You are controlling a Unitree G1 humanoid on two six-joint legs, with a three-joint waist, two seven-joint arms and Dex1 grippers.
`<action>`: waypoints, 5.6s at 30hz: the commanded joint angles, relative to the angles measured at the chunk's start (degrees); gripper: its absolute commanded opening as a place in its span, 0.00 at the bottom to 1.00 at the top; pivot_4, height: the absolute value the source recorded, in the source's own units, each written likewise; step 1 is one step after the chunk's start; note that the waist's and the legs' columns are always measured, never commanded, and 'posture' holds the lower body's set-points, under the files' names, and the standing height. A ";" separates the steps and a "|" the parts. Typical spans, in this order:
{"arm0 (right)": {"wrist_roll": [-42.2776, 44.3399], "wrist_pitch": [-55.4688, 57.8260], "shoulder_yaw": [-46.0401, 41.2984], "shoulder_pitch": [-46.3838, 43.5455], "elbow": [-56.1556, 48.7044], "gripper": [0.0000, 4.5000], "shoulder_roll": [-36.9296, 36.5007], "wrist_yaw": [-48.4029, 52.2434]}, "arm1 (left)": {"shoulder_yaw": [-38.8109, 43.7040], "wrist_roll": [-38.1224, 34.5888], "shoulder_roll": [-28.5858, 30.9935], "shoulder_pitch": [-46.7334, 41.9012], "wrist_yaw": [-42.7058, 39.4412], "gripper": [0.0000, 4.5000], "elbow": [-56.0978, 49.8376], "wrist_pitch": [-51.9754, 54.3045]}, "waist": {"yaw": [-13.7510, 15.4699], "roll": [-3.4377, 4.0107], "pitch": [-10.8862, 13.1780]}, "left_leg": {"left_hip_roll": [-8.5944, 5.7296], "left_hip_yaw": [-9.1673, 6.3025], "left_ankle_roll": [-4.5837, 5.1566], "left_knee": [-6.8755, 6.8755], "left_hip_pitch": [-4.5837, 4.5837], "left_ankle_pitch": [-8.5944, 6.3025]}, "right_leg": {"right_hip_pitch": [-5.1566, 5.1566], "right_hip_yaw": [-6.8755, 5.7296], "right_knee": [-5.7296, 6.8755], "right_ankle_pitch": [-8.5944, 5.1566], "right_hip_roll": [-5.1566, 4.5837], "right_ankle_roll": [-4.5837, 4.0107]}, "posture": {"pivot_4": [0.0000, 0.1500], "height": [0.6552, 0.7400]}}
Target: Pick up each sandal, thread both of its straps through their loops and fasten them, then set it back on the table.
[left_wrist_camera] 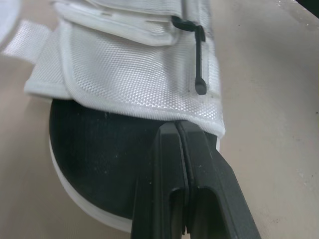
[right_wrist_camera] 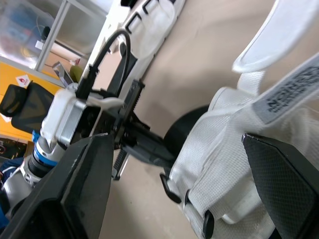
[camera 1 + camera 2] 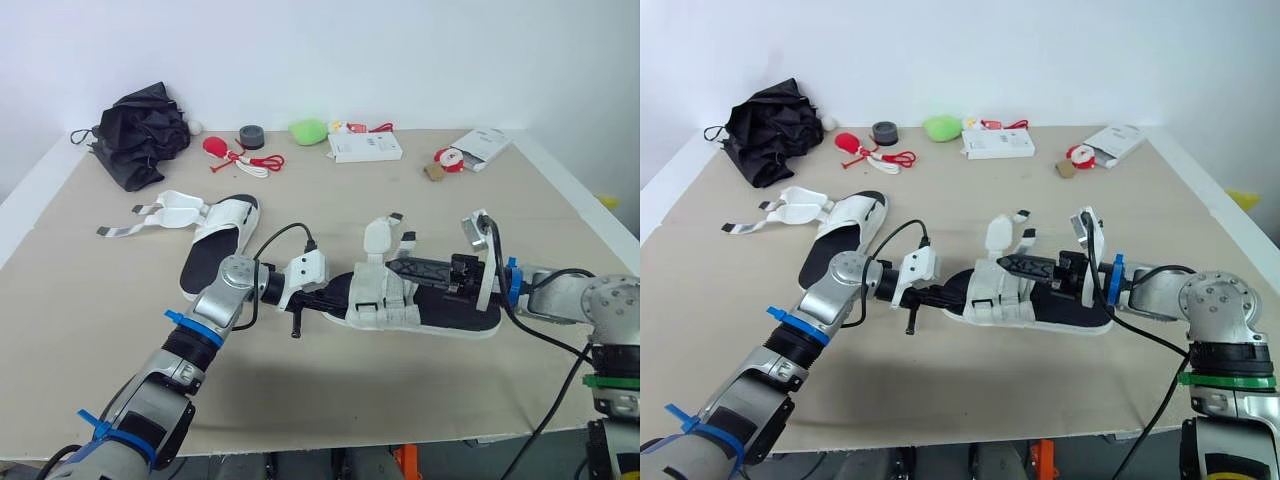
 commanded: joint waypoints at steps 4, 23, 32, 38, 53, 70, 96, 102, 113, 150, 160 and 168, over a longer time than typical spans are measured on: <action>-1.95 -0.38 -3.96 -6.04 2.28 0.98 0.81 2.57 | -2.60 2.14 0.16 1.23 -0.60 0.00 1.76 0.98 | -0.01 0.01 0.00 | 0.00 0.00 0.00 0.00 -0.02 0.00 | -0.02 0.01 0.00 0.00 0.00 -0.01 | 1.00 1.00; -34.33 -8.13 15.59 -29.70 26.47 0.98 4.14 26.70 | -2.32 2.24 0.81 1.61 -0.90 0.00 0.92 1.39 | -0.14 0.05 0.01 | -0.01 0.09 0.02 -0.03 -0.20 -0.03 | -0.28 0.05 0.06 0.02 0.03 -0.15 | 1.00 1.00; -49.63 -19.05 20.87 -38.58 46.11 0.98 10.89 36.96 | -2.12 1.93 2.10 3.54 -0.28 0.00 -2.34 3.12 | -0.28 0.07 0.02 | -0.01 0.07 0.01 -0.06 -0.31 -0.06 | -0.40 0.03 0.13 0.29 0.10 -0.35 | 1.00 1.00; -55.62 -26.05 17.91 -42.92 57.58 0.98 15.68 38.56 | -1.91 1.74 3.02 4.75 0.59 0.00 -4.80 4.74 | -0.36 0.10 0.03 | 0.00 0.07 0.00 -0.09 -0.31 -0.06 | -0.43 0.02 0.18 0.28 0.13 -0.39 | 1.00 1.00; -55.91 -37.43 0.86 -45.51 68.29 0.98 23.91 25.62 | -1.12 0.63 5.38 7.22 2.37 0.00 -9.92 8.49 | -1.72 0.13 0.04 | 0.02 0.08 -0.05 -0.15 -0.17 -0.04 | -0.36 0.05 0.27 0.29 0.12 -0.49 | 1.00 1.00; -56.45 -43.85 -9.59 -43.89 69.93 0.60 29.17 14.37 | -0.56 -0.43 5.70 8.65 4.36 0.00 -12.82 11.05 | -1.95 0.14 0.05 | 0.02 0.33 -0.12 -0.19 0.01 0.00 | -0.33 0.11 0.34 0.34 0.15 -0.48 | 1.00 1.00; -64.86 -64.48 1.42 -28.79 33.36 0.02 25.45 30.59 | -1.99 -0.83 3.63 6.94 4.45 0.00 -9.86 9.39 | -1.69 0.17 0.07 | 0.00 0.41 -0.12 -0.17 0.03 0.00 | -0.32 0.18 0.32 0.38 0.14 -0.34 | 1.00 1.00; -67.52 -76.11 4.28 -19.04 12.98 0.02 24.66 27.44 | -2.01 -0.62 3.02 5.24 3.68 0.00 -7.28 7.94 | -1.72 0.21 0.10 | -0.04 0.51 -0.13 -0.09 0.00 0.03 | -0.34 0.25 0.30 0.47 0.10 -0.19 | 1.00 1.00; -77.54 -101.41 13.92 -10.38 -1.85 0.02 19.61 27.53 | -1.89 -0.18 3.91 4.02 1.67 0.00 -5.88 7.03 | -1.66 0.19 0.10 | 0.00 0.50 -0.18 -0.06 0.09 0.16 | -0.28 0.20 0.31 0.18 0.10 -0.15 | 1.00 1.00; -81.64 -130.76 20.97 -8.88 20.64 0.80 5.87 24.30 | -1.87 0.05 3.96 3.02 1.04 0.00 -4.88 6.40 | -1.67 0.15 0.12 | 0.03 0.50 -0.20 -0.21 0.35 0.19 | -0.12 0.22 0.33 0.09 0.16 -0.35 | 1.00 1.00; -37.56 -62.79 14.07 0.55 -14.46 0.98 -14.95 37.78 | -2.35 0.04 3.33 2.23 0.51 0.00 -3.42 5.49 | -0.96 0.20 0.16 | 0.09 0.43 -0.25 -0.18 0.33 0.14 | -0.10 0.21 0.31 0.09 -0.15 -0.55 | 1.00 1.00; -18.04 -35.61 7.66 12.35 -31.35 0.98 -23.90 37.56 | -2.72 0.07 2.62 1.21 0.13 0.00 -2.07 4.59 | -0.25 0.03 0.06 | 0.45 0.29 -0.30 -0.19 0.41 0.11 | -0.03 -0.11 0.20 0.00 0.06 -0.71 | 1.00 1.00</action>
